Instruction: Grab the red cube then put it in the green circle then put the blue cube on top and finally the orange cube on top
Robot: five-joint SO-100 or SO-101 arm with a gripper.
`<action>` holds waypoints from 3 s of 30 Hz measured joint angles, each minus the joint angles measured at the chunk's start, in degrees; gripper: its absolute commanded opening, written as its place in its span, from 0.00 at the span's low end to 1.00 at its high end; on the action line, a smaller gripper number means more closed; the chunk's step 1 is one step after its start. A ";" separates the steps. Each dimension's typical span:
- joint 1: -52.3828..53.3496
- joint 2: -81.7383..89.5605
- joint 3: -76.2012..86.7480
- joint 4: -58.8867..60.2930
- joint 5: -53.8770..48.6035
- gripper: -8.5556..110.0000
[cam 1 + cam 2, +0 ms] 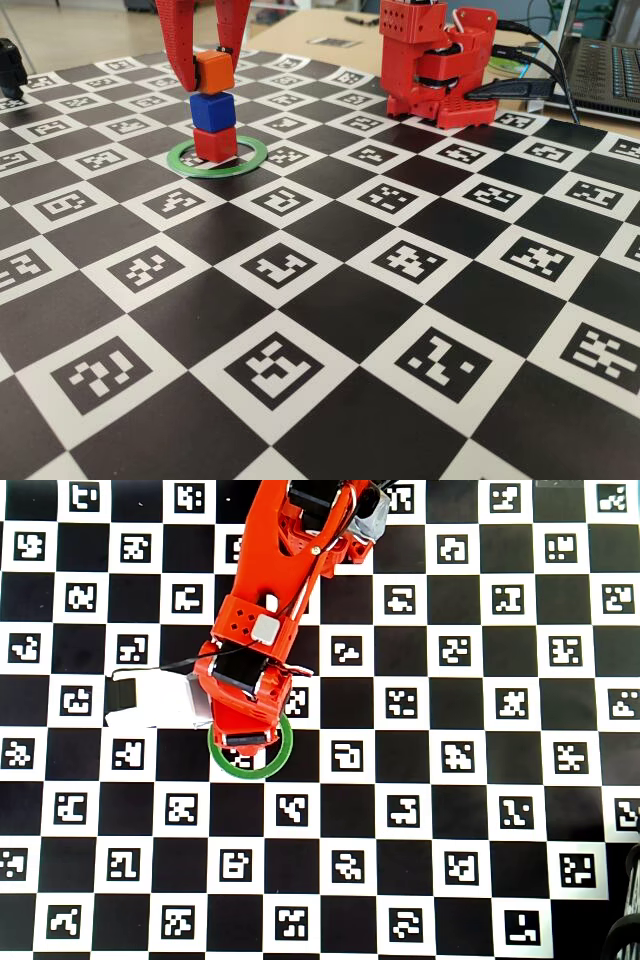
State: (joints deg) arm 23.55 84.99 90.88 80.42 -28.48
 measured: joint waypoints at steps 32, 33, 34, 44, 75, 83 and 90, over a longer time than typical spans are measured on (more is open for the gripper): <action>0.00 2.46 0.00 4.92 -0.09 0.43; 0.00 3.87 -0.70 6.15 -0.18 0.43; 0.00 4.92 -1.41 6.94 0.00 0.43; -1.76 20.74 -0.88 6.33 3.96 0.43; -26.19 95.71 76.03 -12.66 -35.77 0.02; -26.19 104.33 83.41 -5.98 -47.55 0.02; -23.64 104.68 87.63 -5.01 -57.57 0.02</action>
State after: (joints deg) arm -0.09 189.67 178.51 75.41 -86.04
